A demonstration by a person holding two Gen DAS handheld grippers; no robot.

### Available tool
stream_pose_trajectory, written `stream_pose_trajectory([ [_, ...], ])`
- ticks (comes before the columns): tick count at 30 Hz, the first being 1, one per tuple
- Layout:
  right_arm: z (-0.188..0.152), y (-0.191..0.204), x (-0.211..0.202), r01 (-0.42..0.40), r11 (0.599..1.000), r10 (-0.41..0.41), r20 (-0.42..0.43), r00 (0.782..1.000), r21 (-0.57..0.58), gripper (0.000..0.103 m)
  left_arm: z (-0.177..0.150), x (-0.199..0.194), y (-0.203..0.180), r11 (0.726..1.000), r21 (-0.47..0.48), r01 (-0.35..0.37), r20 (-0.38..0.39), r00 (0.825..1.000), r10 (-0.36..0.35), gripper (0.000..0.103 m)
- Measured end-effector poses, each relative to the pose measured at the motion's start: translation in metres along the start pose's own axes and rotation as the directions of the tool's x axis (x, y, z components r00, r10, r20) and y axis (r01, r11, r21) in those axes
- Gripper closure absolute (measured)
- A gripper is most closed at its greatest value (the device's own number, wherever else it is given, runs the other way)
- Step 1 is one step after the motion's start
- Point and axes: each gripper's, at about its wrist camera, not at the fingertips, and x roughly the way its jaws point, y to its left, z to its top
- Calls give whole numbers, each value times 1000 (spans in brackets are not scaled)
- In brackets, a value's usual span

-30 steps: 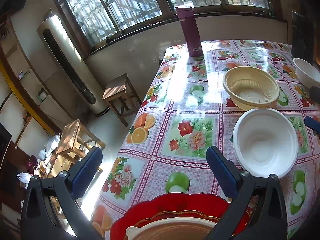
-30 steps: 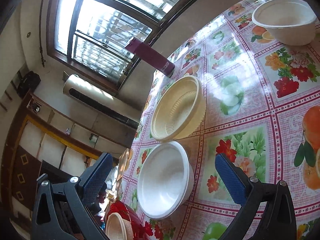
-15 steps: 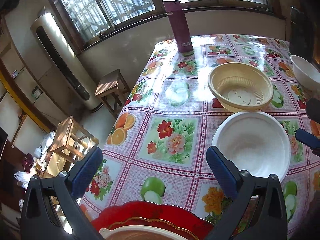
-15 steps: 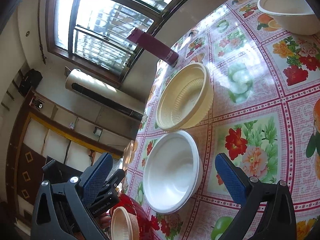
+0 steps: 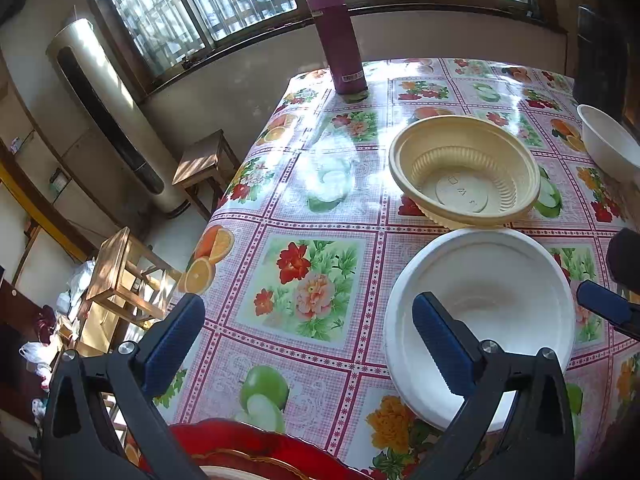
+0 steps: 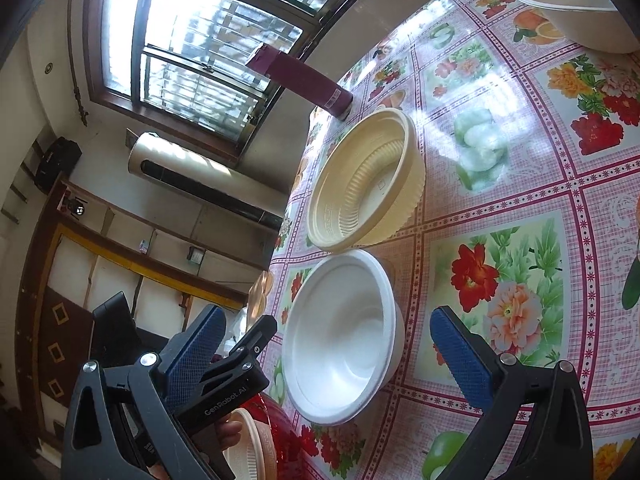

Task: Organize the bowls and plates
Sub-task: 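Position the right gripper at the white bowl rim and close it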

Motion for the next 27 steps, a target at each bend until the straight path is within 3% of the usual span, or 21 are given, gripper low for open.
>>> stream_pose_trajectory([
  [11, 2, -9, 0, 3, 1000, -3, -4, 1000, 20, 1, 3, 15, -4, 987, -99, 128, -74, 988, -136, 0],
  [18, 3, -15, -2, -21, 999, 21, -7, 1000, 48, 1, -3, 10, -10, 992, -99, 80, -56, 995, -86, 0],
  [27, 5, -12, -4, -21, 999, 20, 5, 1000, 31, 1, -8, 4, -16, 992, -85, 91, -39, 995, -95, 0],
])
